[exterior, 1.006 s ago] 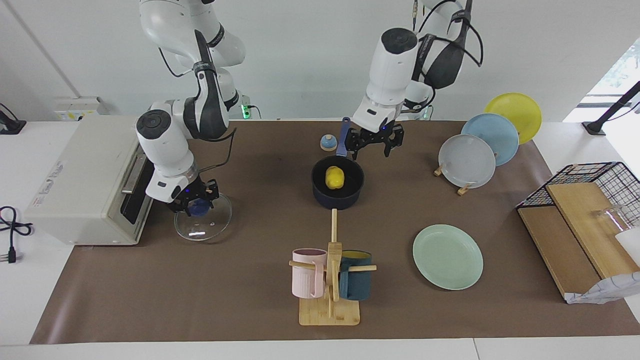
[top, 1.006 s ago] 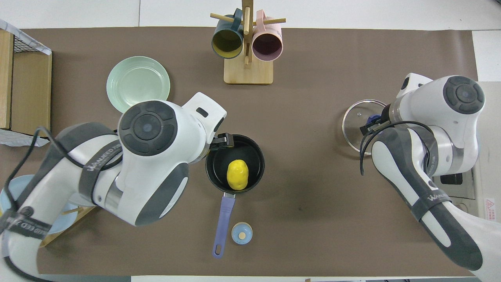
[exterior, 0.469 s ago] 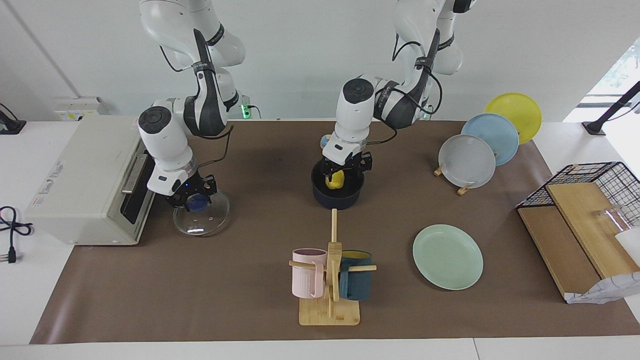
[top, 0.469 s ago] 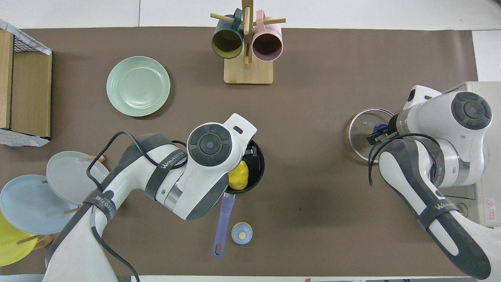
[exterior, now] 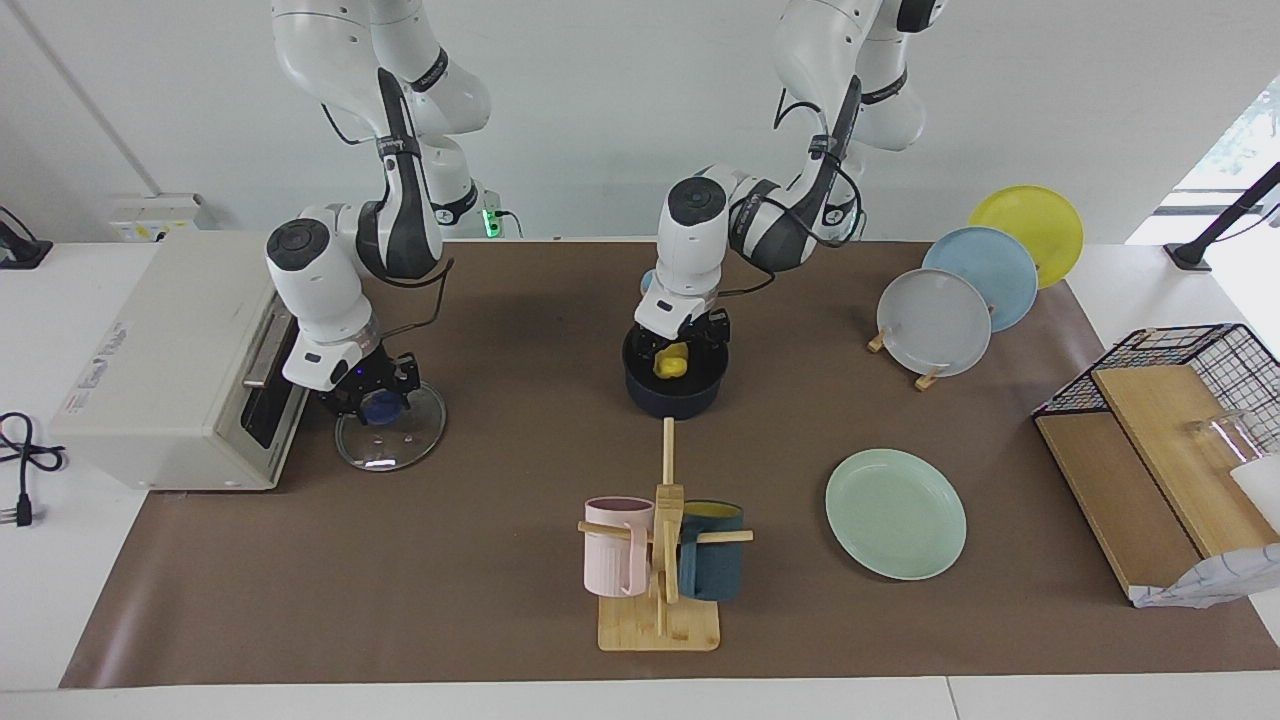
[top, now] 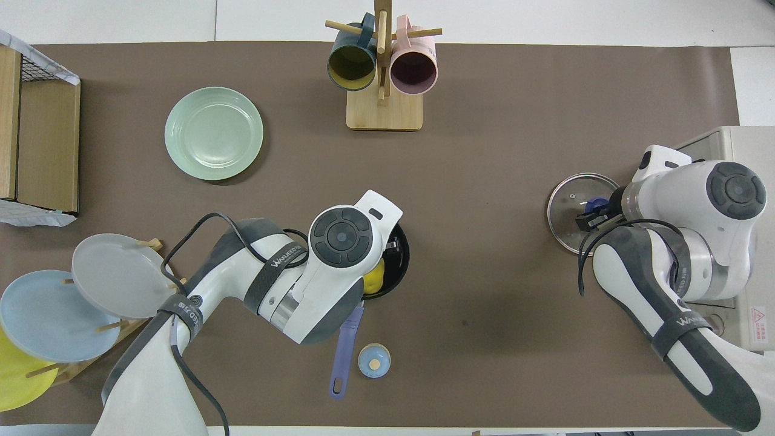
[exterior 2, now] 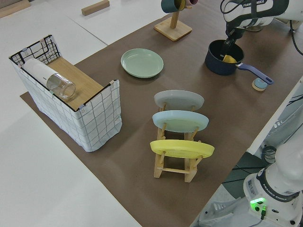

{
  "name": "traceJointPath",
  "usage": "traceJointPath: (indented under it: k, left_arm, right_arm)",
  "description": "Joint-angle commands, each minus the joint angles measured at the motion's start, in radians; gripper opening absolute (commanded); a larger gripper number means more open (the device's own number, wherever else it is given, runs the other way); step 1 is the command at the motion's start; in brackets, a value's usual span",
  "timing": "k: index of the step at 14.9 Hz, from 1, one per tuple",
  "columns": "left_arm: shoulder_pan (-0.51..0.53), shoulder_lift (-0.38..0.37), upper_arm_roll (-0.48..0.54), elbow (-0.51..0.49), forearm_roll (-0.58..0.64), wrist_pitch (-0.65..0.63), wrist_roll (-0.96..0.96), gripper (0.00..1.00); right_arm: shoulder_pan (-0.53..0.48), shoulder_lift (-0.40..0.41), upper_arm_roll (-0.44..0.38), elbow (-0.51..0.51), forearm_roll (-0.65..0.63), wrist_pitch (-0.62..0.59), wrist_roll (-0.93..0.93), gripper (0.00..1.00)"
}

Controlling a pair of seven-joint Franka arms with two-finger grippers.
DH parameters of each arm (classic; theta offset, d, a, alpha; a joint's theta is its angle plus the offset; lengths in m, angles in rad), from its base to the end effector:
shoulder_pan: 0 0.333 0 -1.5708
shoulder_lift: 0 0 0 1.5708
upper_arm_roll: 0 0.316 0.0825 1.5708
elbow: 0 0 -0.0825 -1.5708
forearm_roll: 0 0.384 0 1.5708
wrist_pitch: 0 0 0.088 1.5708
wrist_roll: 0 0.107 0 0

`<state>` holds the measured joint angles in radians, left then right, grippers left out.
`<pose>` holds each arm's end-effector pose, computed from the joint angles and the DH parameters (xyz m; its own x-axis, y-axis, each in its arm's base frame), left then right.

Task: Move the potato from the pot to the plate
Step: 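Lower the left gripper onto the potato while the right gripper sets the lid down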

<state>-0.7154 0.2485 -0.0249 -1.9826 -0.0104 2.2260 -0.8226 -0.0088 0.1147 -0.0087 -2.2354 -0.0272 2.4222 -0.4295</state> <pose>0.4424 -0.4039 0.3412 0.9959 0.0892 -0.0140 0.0893 -0.9960 0.0060 0.5447 -0.0096 0.3259 0.9061 0.4192 0.0568 0.4169 -0.9077 0.0484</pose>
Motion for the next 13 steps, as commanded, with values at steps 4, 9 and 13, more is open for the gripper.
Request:
traceJointPath:
  k: [4, 9, 13]
  left_arm:
    - [-0.041, 0.021, 0.017, -0.042, -0.026, 0.075, -0.047, 1.00]
    - [-0.058, 0.017, 0.016, -0.045, -0.040, 0.055, -0.047, 1.00]
    - [-0.068, 0.015, 0.014, -0.045, -0.040, 0.053, -0.049, 1.00]
  right_arm:
    - [-0.008, -0.039, 0.016, 0.228, 0.003, -0.309, 0.076, 1.00]
    - [-0.007, -0.122, 0.021, 0.434, -0.003, -0.661, 0.218, 1.00]
    - [-0.005, -0.173, 0.023, 0.477, -0.011, -0.793, 0.264, 1.00]
